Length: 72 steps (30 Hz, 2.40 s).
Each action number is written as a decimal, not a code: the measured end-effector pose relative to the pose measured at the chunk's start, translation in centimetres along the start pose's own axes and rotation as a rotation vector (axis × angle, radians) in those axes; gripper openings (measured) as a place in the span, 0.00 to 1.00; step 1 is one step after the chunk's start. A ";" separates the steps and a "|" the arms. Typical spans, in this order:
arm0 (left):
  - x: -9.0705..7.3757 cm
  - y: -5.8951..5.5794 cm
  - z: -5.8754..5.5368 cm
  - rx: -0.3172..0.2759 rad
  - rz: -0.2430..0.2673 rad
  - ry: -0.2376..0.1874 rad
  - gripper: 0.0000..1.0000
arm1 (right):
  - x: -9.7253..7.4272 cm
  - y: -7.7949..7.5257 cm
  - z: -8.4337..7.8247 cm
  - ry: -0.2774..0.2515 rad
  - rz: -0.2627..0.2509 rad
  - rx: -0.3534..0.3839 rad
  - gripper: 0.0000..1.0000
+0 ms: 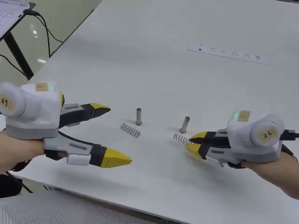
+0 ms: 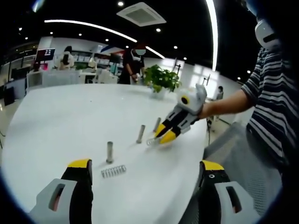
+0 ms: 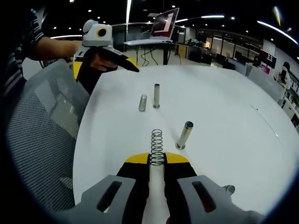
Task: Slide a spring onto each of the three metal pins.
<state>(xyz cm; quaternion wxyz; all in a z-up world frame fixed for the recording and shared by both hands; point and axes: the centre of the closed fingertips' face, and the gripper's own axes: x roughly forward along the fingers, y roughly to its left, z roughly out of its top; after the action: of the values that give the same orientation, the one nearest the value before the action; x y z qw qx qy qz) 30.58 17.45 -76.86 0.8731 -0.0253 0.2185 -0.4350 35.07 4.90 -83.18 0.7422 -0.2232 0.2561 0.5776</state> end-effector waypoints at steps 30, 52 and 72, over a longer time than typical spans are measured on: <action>4.1 -4.2 0.6 0.053 -0.207 0.069 0.71 | -3.3 3.2 1.5 0.021 0.074 -0.192 0.08; 8.6 -6.8 1.4 0.168 -0.302 0.090 0.37 | -4.2 4.8 3.7 -0.030 0.132 -0.265 0.08; 9.6 -7.6 2.2 0.185 -0.345 0.062 0.07 | -4.9 4.8 4.2 -0.057 0.139 -0.245 0.08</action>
<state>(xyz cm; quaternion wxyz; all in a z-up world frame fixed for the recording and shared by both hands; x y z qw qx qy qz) 30.79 5.03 -76.53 0.7773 0.0313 0.1968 -0.5968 29.94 4.98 -76.99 0.6747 -0.2774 0.1775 0.6606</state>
